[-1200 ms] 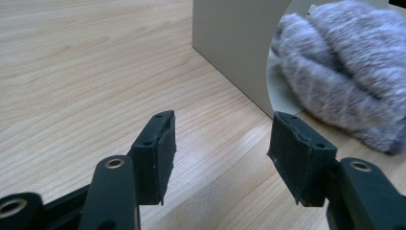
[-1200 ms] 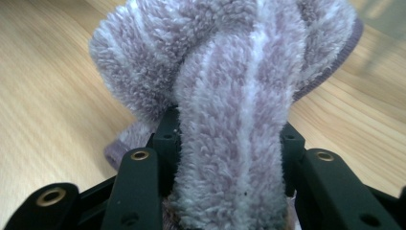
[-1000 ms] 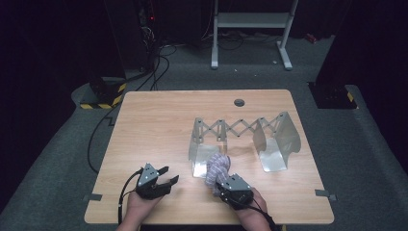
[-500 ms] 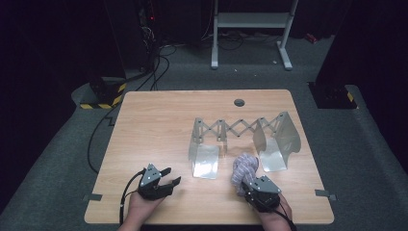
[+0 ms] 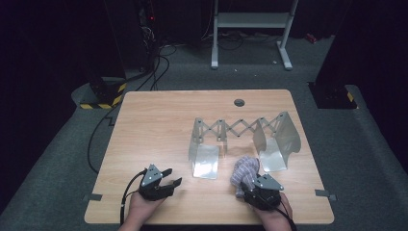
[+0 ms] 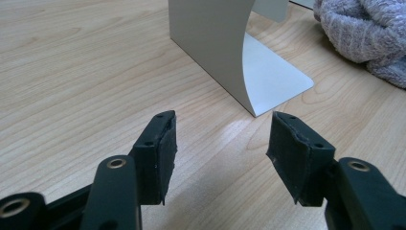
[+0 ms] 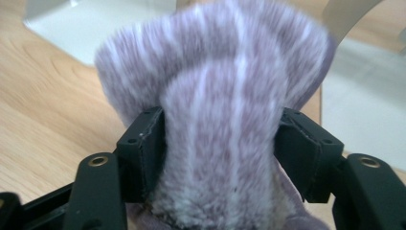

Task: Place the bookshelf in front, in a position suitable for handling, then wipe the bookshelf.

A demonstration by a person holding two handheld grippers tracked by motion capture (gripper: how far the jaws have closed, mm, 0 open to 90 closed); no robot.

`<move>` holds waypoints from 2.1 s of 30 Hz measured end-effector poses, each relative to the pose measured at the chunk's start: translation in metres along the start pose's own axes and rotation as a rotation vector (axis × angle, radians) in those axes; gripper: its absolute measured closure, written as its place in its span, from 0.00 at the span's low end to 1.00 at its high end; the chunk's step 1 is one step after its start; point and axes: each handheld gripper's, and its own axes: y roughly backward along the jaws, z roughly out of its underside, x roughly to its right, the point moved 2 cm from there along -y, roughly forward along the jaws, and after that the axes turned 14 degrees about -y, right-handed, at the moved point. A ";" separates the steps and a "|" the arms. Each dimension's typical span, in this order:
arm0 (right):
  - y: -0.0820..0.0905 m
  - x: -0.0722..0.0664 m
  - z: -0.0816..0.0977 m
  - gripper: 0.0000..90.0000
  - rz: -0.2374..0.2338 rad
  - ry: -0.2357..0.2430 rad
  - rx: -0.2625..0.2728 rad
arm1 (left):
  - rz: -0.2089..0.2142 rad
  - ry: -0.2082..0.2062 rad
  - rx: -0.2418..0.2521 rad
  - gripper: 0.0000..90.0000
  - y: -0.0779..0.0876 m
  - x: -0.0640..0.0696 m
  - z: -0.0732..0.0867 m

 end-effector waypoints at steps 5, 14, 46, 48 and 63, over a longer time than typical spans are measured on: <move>0.003 0.001 -0.004 0.39 0.002 0.000 0.026 | 0.007 -0.002 -0.011 0.48 -0.002 0.001 0.000; 0.010 0.011 -0.009 0.42 0.010 -0.025 0.078 | 0.018 -0.012 -0.023 0.48 -0.004 0.003 0.001; 0.023 0.062 -0.015 0.45 0.113 -0.120 0.135 | 0.009 -0.023 -0.020 0.44 -0.015 0.009 -0.012; 0.022 0.068 -0.014 0.46 0.124 -0.133 0.133 | 0.006 -0.033 -0.026 0.44 -0.017 0.011 -0.019; 0.020 0.100 -0.015 0.54 0.178 -0.187 0.125 | -0.057 -0.030 0.029 0.51 -0.046 0.003 -0.062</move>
